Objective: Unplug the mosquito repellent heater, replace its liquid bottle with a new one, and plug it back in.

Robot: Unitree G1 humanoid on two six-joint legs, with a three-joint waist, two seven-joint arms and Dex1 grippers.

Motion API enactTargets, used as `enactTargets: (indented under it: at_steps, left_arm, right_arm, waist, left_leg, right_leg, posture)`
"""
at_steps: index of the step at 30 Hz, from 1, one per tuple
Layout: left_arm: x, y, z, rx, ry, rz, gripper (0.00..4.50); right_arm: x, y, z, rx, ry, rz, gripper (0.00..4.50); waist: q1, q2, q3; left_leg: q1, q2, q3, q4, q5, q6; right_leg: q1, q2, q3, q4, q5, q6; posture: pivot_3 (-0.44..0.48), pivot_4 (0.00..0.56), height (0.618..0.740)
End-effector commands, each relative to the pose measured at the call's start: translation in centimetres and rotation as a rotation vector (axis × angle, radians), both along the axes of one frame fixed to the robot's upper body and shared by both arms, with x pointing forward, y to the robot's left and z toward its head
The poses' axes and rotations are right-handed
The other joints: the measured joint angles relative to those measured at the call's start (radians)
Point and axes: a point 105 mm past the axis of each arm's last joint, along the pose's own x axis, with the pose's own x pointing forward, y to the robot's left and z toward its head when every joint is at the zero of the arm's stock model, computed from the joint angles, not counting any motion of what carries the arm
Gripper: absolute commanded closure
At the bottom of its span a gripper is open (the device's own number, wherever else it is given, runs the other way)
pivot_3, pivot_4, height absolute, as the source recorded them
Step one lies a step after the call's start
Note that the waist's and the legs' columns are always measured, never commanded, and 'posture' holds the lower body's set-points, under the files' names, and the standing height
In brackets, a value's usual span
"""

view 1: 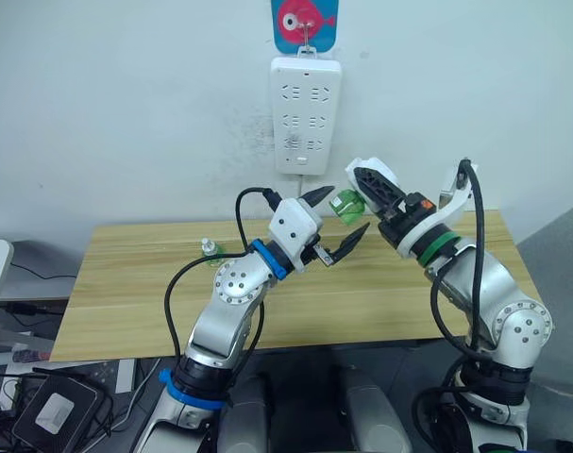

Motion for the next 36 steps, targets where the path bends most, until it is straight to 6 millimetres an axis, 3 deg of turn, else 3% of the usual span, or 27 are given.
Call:
enactTargets:
  at_steps: [1, 3, 4, 9, 13, 14, 20, 24, 36]
  left_arm:
    - [-0.6, -0.2, 1.2, -0.034, -0.047, -0.021, 1.53]
    - [-0.6, -0.2, 1.2, -0.033, -0.045, -0.021, 2.16]
    - [-0.5, -0.2, 1.1, -0.031, -0.043, -0.021, 2.27]
    - [-0.3, -0.1, 0.8, 0.004, -0.06, -0.02, 2.27]
    - [-0.5, 0.9, 0.3, 0.105, -0.117, -0.111, 2.27]
    - [-0.6, 1.2, 0.2, 0.139, -0.134, -0.147, 2.27]
    - [-1.3, 1.7, -1.1, 0.318, -0.248, -0.318, 2.27]
    - [-1.5, 1.9, -1.6, 0.362, -0.283, -0.369, 2.27]
    - [-2.0, 2.3, -2.0, 0.383, -0.297, -0.408, 2.27]
  right_arm:
    - [-0.7, -0.3, 1.2, 0.022, -0.052, -0.007, 1.52]
    - [-0.6, -0.5, 1.2, 0.017, -0.051, -0.012, 1.52]
    - [-0.6, -0.5, 1.2, 0.017, -0.051, -0.013, 1.52]
    - [-1.2, 0.6, 1.2, 0.011, -0.057, 0.051, 1.52]
    - [-2.2, 1.6, 1.1, -0.034, -0.07, 0.206, 0.17]
    - [-2.4, 1.4, 0.8, -0.057, -0.061, 0.252, 0.04]
    - [-3.2, 0.3, -1.3, -0.187, -0.015, 0.512, 0.04]
    - [-3.2, -0.7, -1.2, -0.21, -0.008, 0.616, 0.04]
    - [-3.5, -2.6, -1.4, -0.271, 0.056, 0.723, 0.04]
  waist:
    - [0.0, 0.0, 0.0]
    - [0.0, 0.0, 0.0]
    - [0.0, 0.0, 0.0]
    - [0.0, 0.0, 0.0]
    - [0.0, 0.0, 0.0]
    - [0.0, 0.0, 0.0]
    - [0.002, 0.0, 0.0]
    - [0.004, 0.0, 0.0]
    - [0.005, -0.001, 0.001]
  left_leg:
    - [0.0, 0.0, 0.0, 0.0, 0.0, 0.0]
    - [0.0, 0.0, 0.0, 0.0, 0.0, 0.0]
    - [0.0, 0.0, 0.0, 0.0, 0.0, 0.0]
    - [0.0, 0.0, 0.0, 0.0, 0.0, 0.0]
    - [0.0, 0.0, 0.0, 0.0, 0.0, 0.0]
    - [0.0, 0.001, 0.0, 0.0, 0.0, 0.0]
    - [0.0, 0.002, 0.001, 0.0, 0.0, 0.0]
    - [0.0, 0.002, 0.001, 0.0, 0.0, 0.0]
    - [0.0, 0.002, 0.0, 0.0, 0.0, 0.0]
  right_leg:
    - [0.0, 0.0, 0.0, 0.0, 0.0, 0.0]
    - [0.0, 0.0, 0.0, 0.0, 0.0, 0.0]
    - [0.0, 0.0, 0.0, 0.0, 0.0, 0.0]
    - [0.0, 0.0, 0.0, 0.0, 0.0, 0.0]
    - [0.0, 0.0, 0.0, 0.0, 0.0, 0.0]
    - [0.0, 0.0, 0.0, 0.001, 0.0, 0.0]
    - [0.0, -0.001, 0.0, -0.001, 0.0, -0.002]
    - [0.0, -0.001, 0.0, 0.0, 0.0, -0.002]
    - [0.0, -0.001, 0.0, 0.0, 0.0, -0.001]
  posture:
    - [-0.154, 0.248, 0.74]
    - [-0.154, 0.248, 0.74]
    - [-0.159, 0.255, 0.74]
    - [-0.165, 0.264, 0.74]
    - [-0.159, 0.272, 0.74]
    - [-0.158, 0.271, 0.74]
    - [-0.147, 0.28, 0.74]
    - [-0.143, 0.287, 0.74]
    - [-0.138, 0.295, 0.74]
